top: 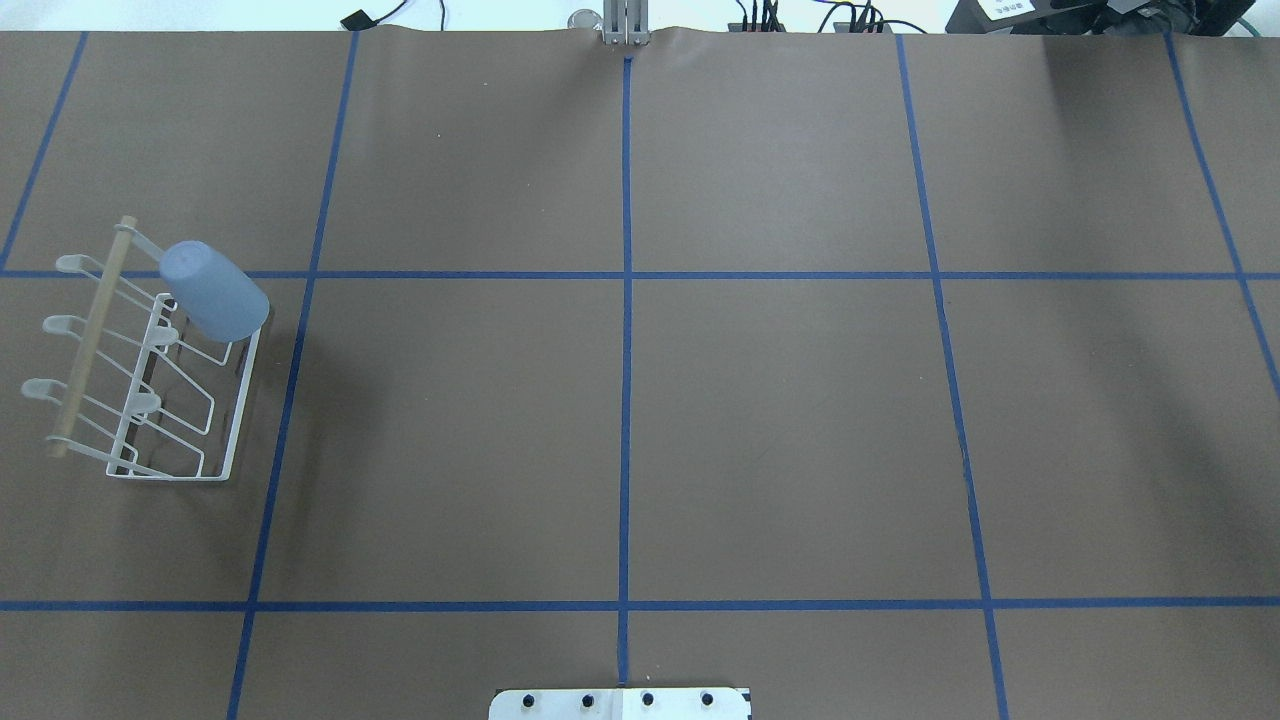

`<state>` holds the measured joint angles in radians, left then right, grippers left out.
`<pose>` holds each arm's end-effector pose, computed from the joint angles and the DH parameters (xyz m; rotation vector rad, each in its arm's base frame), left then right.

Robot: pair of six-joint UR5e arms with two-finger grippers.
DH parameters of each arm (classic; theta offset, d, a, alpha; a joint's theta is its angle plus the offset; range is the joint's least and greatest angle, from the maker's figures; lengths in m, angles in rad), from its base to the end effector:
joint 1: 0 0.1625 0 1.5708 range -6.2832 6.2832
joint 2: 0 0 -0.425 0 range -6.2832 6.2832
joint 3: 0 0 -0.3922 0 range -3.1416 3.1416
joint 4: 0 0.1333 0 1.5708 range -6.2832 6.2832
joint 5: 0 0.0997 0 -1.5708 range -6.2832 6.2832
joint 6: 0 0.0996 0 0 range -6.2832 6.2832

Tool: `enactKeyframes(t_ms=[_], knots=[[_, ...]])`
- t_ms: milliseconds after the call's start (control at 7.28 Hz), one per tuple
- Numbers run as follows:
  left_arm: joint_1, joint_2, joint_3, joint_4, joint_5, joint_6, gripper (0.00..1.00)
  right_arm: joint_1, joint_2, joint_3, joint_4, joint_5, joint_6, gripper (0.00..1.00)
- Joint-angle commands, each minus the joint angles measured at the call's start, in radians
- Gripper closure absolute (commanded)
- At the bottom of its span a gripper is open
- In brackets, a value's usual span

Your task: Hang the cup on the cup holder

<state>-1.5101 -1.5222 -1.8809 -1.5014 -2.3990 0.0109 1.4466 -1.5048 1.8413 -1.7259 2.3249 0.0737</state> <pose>-0.0314 -0.4717 0.5327 0.1605 0.8304 0.1468 0.0015 -0.5135 0.5105 0.0976 -0.7657 -0.1164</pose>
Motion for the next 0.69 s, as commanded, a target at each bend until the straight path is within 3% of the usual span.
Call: enactKeyframes(t_ms=[0, 549], knots=[[0.001, 0.014, -0.018, -0.002, -0.002, -0.003, 0.01, 0.000, -0.038, 0.003, 0.026, 0.004, 0.000, 0.00], [0.002, 0.007, -0.014, -0.006, 0.000, -0.003, 0.01, 0.040, -0.080, 0.002, 0.023, 0.008, -0.002, 0.00]])
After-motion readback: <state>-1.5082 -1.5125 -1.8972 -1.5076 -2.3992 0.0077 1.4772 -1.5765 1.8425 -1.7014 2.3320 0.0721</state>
